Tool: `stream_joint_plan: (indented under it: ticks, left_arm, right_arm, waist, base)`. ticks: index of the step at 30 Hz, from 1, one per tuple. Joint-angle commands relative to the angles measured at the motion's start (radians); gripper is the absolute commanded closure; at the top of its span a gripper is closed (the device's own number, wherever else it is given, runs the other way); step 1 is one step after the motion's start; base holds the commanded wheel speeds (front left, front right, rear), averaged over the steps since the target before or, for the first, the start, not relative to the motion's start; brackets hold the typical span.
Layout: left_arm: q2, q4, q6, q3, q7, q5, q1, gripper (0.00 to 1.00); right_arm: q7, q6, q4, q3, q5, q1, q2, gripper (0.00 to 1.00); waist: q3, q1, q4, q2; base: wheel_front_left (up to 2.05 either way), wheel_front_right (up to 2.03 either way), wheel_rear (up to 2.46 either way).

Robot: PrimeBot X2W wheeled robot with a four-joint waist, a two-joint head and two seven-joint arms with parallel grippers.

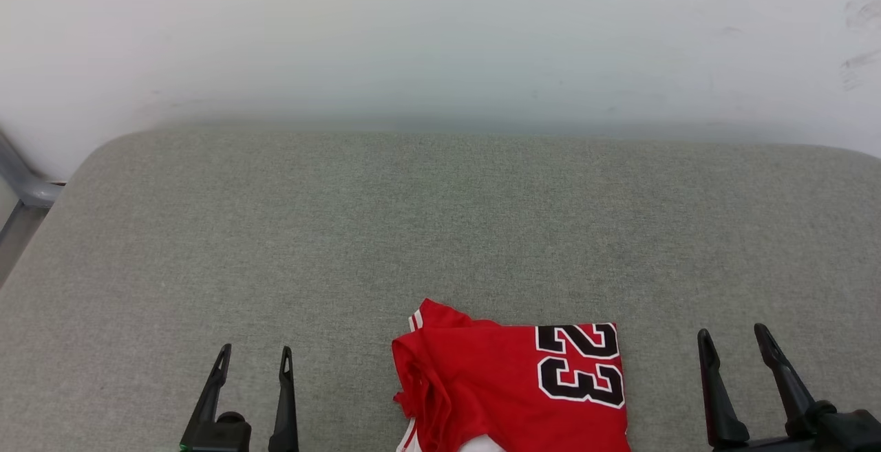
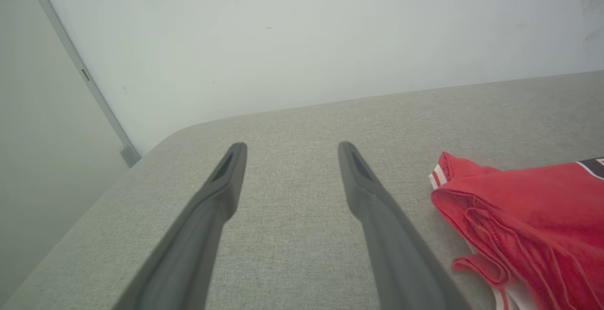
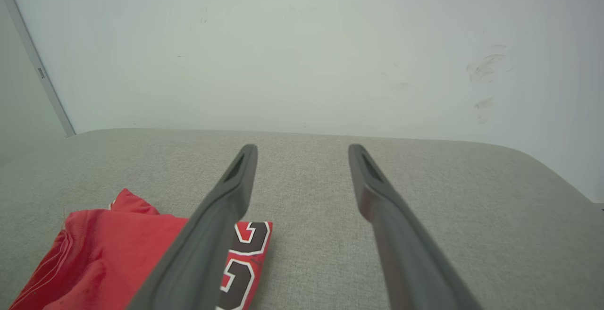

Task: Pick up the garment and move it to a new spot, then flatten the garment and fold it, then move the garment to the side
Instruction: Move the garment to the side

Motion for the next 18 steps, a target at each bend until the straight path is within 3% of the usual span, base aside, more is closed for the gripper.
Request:
stream_joint_plan:
  ticks: [1,11,15,18]
  left_arm:
    - [-0.001,0.001,-0.005,0.002,-0.002,-0.005,0.008,0.0]
    - [-0.006,0.008,-0.008,0.003,-0.002,-0.007,-0.005,0.0]
    - [-0.005,0.01,-0.014,0.003,-0.002,-0.004,-0.013,0.0]
    - [-0.004,0.01,-0.016,0.004,-0.002,-0.002,-0.018,0.0]
  right_arm:
    - [-0.002,-0.001,0.0,0.001,0.004,0.014,0.005,0.0]
    - [-0.002,-0.001,-0.02,-0.007,-0.045,-0.07,-0.004,0.0]
    - [0.022,-0.001,-0.021,0.0,-0.023,-0.159,-0.059,0.0]
    - [0.109,-0.001,-0.022,0.038,0.011,-0.231,-0.125,0.0]
  waist:
    - [0.0,0.0001,0.001,0.0]
    - [0.005,0.0001,0.012,0.0]
    - [0.009,0.0001,0.02,0.0]
    - [0.013,0.0001,0.027,0.0]
  base:
    - [0.0,0.0,0.0]
    - [0.0,0.0,0.0]
    - [0.0,0.0,0.0]
    - [0.0,0.0,0.0]
